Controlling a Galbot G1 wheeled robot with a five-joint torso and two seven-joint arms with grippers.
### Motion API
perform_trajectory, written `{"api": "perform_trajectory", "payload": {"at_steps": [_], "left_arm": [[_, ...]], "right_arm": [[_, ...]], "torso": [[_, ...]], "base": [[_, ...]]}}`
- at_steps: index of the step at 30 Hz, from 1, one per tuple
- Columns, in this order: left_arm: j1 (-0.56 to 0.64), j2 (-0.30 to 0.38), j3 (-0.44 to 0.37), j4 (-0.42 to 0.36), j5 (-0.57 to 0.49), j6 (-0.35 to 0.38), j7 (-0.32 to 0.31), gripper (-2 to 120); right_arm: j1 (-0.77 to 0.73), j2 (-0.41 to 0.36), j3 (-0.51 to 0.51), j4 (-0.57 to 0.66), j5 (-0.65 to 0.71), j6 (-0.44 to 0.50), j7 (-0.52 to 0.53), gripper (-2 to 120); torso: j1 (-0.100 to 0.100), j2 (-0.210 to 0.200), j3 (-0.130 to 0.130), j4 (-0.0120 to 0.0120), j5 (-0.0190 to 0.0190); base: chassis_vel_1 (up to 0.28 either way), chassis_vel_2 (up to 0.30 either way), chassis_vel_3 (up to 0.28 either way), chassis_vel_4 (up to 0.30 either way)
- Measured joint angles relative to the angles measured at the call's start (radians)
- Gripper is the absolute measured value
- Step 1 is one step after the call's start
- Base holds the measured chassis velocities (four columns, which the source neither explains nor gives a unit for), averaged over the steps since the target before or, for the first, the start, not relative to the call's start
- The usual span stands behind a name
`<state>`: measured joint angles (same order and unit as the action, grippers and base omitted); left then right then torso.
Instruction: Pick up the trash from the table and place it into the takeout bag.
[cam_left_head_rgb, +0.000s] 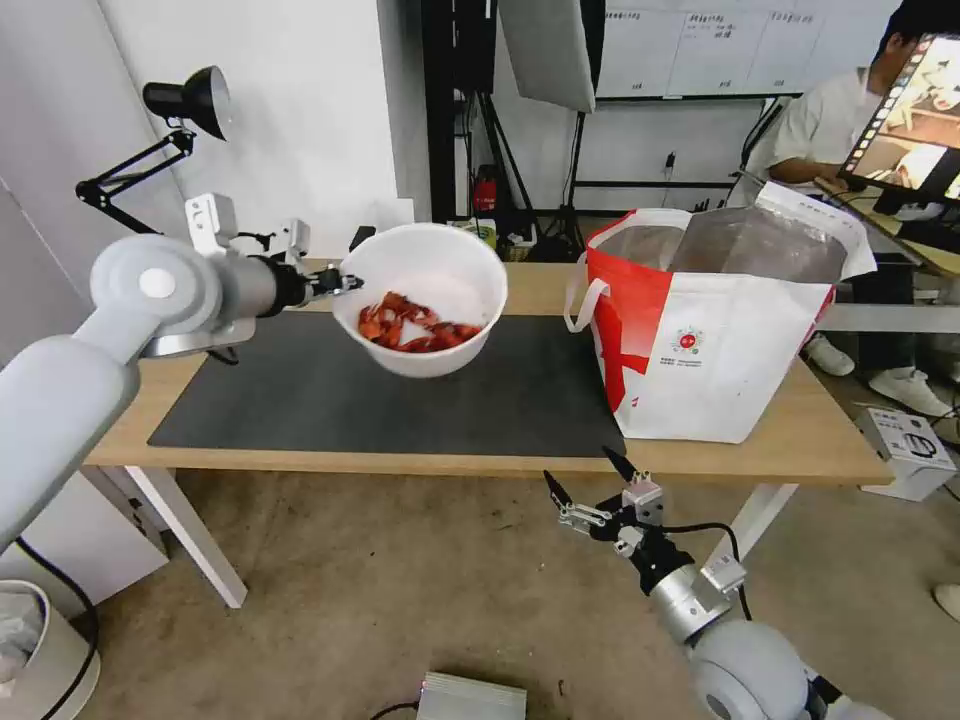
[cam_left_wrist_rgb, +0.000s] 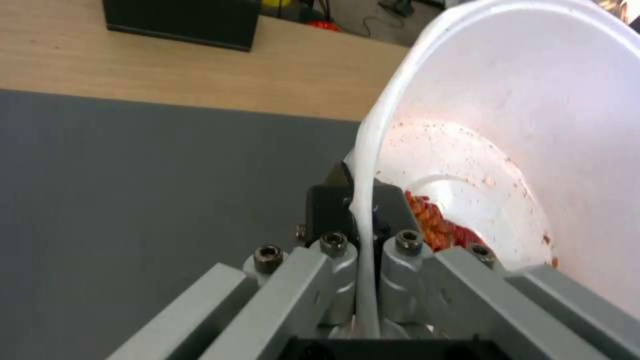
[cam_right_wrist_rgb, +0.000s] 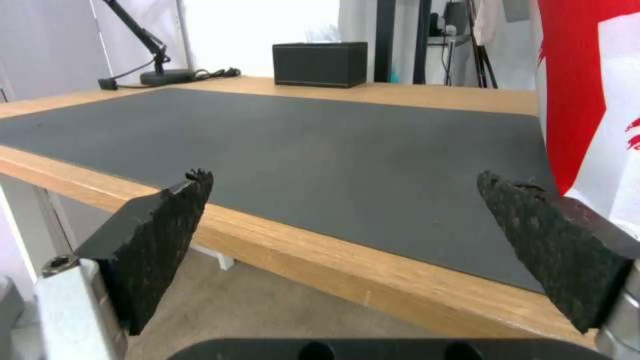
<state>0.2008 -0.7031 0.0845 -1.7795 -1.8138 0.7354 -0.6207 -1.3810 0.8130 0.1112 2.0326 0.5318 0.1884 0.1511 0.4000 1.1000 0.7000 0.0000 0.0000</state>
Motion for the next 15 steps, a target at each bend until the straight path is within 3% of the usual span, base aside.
{"api": "perform_trajectory", "payload": {"at_steps": [15], "left_arm": [[-0.224,-0.142,0.168,0.123,-0.021,-0.026,-0.043,0]], "right_arm": [[0.0,0.0,0.0,0.0,0.0,0.0,0.0,100]], "torso": [[0.0,0.0,0.0,0.0001,0.0001]], "base": [[0.0,0.0,0.0,0.0]]}}
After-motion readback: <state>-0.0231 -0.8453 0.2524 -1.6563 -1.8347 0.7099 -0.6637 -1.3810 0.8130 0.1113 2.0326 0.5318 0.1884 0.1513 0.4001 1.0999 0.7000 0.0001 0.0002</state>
